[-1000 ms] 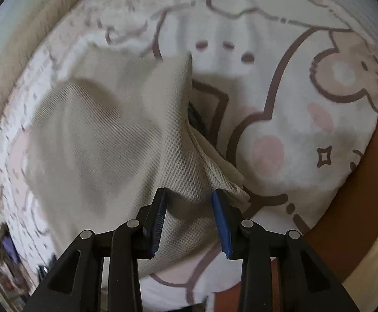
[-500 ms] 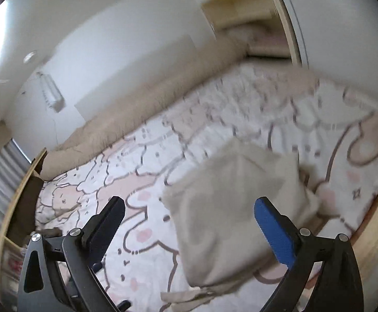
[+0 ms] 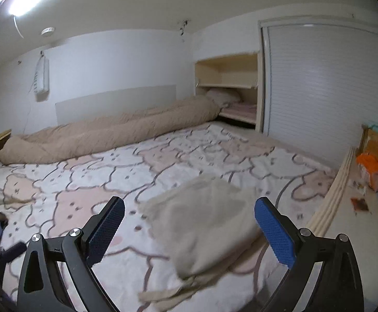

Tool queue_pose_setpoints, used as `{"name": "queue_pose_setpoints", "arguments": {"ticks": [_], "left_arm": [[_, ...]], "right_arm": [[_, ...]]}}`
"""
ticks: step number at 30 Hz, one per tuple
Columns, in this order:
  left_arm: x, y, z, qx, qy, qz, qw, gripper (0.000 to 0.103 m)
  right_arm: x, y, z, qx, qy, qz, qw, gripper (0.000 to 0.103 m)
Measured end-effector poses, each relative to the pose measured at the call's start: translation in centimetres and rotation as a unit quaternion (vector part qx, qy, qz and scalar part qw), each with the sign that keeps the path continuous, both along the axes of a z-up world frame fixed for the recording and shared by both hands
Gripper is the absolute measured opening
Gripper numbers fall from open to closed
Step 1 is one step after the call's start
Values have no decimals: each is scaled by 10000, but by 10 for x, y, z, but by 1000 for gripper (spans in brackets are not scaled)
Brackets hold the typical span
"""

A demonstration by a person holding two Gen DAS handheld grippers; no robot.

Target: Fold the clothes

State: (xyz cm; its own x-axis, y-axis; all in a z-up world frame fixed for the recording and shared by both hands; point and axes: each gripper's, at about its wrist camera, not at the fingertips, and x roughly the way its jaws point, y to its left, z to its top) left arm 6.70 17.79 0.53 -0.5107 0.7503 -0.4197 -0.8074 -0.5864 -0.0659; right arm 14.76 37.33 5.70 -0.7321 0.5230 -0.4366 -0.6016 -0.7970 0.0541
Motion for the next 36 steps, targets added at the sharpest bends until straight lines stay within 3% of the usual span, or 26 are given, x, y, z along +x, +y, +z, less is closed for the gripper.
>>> {"name": "queue_pose_setpoints", "arguments": {"ticks": [8,12,36], "left_arm": [[-8,-26,0,143,-443,607,9971,103],[-14,-38,-1,167,-590,801,9949,103],[-19,-82,-9,112,-806,1571,9842,103]], "right_arm": [[6,-28,-24,23,-419,160,9990,100],[12,-35,-33,-258,-325,139,9990,100],[8,-78,-72,-34,-929,359,9950,100]]}}
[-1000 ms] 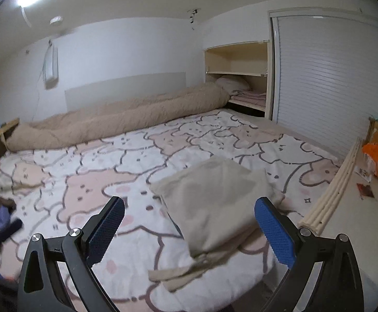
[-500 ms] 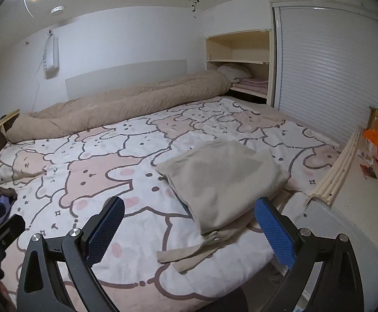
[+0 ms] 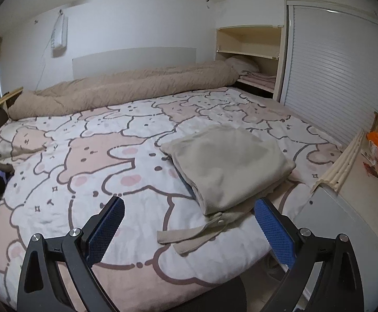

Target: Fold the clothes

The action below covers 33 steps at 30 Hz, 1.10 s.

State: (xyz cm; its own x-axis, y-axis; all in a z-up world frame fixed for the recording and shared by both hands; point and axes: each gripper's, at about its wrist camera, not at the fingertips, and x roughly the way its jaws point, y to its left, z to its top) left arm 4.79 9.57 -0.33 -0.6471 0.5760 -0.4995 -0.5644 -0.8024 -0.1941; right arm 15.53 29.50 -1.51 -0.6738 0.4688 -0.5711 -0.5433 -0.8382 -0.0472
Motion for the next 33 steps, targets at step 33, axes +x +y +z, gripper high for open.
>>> {"name": "queue_pose_setpoints", "arguments": {"ticks": [33], "left_arm": [[-2,0,-7,-421,86,209,9989,103]], "right_arm": [[-9,-6,-15,178,-378,161,9990,100]]}}
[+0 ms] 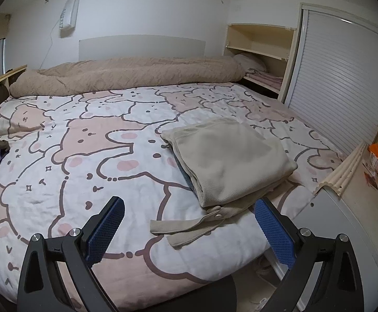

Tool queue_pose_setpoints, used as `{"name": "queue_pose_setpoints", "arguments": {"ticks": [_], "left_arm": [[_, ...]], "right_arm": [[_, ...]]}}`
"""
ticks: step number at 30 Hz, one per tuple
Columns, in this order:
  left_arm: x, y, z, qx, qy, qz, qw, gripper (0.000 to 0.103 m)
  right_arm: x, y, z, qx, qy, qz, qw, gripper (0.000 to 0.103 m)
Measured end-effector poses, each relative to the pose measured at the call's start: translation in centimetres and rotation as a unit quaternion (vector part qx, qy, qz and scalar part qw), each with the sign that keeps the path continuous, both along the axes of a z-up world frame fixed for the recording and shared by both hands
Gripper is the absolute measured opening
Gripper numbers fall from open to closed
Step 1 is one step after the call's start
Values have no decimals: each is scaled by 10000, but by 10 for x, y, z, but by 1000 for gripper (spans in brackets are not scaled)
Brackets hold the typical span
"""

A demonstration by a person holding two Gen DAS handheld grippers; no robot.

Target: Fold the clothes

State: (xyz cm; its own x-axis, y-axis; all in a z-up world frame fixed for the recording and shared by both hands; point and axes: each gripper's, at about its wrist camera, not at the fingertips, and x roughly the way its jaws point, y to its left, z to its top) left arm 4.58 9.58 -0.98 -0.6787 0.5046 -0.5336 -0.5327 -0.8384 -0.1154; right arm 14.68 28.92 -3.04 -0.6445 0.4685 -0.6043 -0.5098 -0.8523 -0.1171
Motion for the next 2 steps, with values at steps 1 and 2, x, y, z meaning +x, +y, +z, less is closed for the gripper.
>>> {"name": "queue_pose_setpoints", "arguments": {"ticks": [1,2], "left_arm": [[0,0,0,-2,-3,-10,10000,103],[0,0,0,-4,-5,-19,10000,103]], "right_arm": [[0,0,0,-4,3,-4,10000,100],[0,1,0,-4,5,-7,10000,100]]}}
